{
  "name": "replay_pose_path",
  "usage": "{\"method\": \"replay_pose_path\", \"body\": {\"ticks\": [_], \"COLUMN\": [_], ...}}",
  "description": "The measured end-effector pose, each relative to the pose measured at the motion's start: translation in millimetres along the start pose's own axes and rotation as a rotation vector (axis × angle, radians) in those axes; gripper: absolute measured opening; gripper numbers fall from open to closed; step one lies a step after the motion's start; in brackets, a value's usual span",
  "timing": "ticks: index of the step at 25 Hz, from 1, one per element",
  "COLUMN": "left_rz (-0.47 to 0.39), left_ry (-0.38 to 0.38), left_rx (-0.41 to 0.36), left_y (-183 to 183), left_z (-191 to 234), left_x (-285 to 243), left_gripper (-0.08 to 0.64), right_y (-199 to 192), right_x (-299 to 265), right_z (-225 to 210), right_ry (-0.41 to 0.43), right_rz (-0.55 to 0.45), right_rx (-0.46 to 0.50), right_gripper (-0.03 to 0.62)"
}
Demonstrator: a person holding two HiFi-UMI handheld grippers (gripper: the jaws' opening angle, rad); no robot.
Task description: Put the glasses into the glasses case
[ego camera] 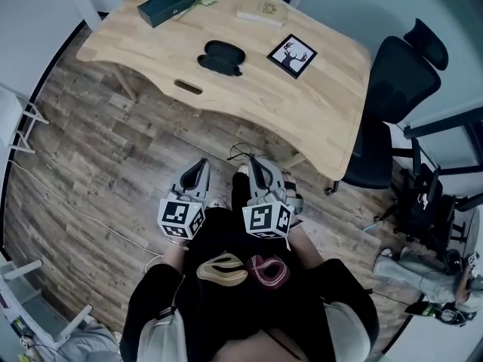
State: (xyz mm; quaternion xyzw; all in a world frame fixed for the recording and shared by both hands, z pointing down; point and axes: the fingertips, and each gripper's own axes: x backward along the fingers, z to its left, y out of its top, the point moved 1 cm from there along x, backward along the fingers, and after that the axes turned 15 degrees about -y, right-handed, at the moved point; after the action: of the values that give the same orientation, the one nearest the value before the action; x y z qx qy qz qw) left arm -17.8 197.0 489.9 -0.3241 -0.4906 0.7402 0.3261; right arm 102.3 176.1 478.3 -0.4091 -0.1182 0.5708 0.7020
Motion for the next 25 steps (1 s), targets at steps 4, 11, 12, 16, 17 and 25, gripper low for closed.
{"method": "replay_pose_path", "body": {"ticks": [4, 11, 12, 16, 17, 25], "left_rz": [0.007, -0.003, -0.001, -0.002, -0.002, -0.012], "left_ry": [0.031, 0.089, 0.096, 0.118, 0.123, 0.182], "left_rx": [0.009, 0.032, 0.034, 0.039, 0.039, 0.052], "left_y": [-1, 8, 10, 18, 21, 41], "left_z": [10, 34, 37, 53, 57, 92], "left_x": [-4, -28, -33, -55, -61, -106], "left_gripper": [0.025, 0.025, 0.025, 0.025, 0.025, 0.025], "right_y": [3, 4, 5, 5, 5, 10], "right_x": [-13, -55, -63, -93, -101, -163], "right_z": [0, -17, -20, -33, -36, -60], "right_ry": [0.028, 0.064, 0.068, 0.088, 0.095, 0.147], "right_rz": [-0.014, -0.046, -0.050, -0.058, -0.059, -0.099], "right_rx": [0.008, 0.021, 0.023, 0.031, 0.033, 0.045], "right_gripper": [0.012, 0.012, 0.012, 0.012, 0.012, 0.012]}}
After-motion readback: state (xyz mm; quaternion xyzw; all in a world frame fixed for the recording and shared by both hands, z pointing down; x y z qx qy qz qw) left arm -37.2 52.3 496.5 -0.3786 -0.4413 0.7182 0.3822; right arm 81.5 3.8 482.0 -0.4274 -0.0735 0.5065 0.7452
